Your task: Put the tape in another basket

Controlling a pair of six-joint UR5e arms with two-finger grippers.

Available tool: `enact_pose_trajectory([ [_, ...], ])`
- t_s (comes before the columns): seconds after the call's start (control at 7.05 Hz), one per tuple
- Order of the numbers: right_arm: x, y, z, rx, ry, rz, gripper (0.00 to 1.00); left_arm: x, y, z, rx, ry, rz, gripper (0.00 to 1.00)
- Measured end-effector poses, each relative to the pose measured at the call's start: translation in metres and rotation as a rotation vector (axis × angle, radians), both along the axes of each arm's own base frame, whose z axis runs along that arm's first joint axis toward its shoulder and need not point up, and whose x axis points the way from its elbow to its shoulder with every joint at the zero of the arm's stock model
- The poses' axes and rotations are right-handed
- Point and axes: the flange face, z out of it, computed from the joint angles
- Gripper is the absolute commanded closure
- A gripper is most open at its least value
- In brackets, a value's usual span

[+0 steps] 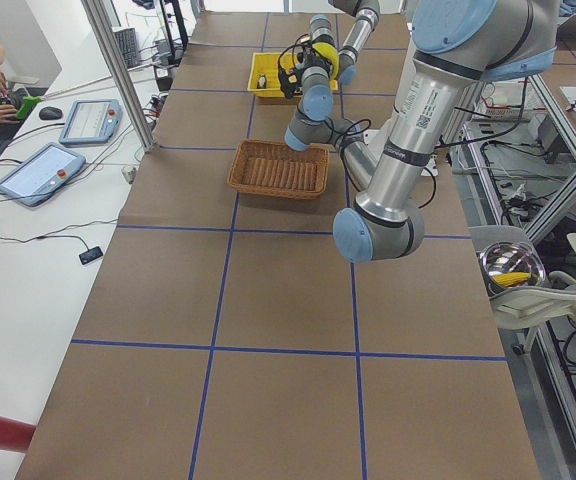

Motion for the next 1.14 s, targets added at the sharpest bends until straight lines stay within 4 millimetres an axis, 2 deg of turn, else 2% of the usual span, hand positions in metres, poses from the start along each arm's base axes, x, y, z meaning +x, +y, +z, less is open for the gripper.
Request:
enact_pose_trajectory([
  [0.43, 0.012, -0.016, 0.005, -0.005, 0.009, 0.040, 0.00, 0.001, 0.000, 0.001, -0.007, -0.002, 0.005, 1.00],
  [0.71, 0.026, -0.030, 0.012, -0.007, 0.019, 0.077, 0.00, 0.002, -0.001, 0.001, -0.009, -0.009, 0.003, 1.00],
  [0.99, 0.049, -0.046, 0.031, 0.055, 0.063, 0.155, 0.00, 0.005, -0.005, 0.005, -0.001, -0.039, -0.026, 1.00],
  [1.14, 0.064, -0.056, 0.050, 0.148, 0.120, 0.218, 0.00, 0.010, -0.009, 0.008, 0.023, -0.086, -0.068, 1.00],
])
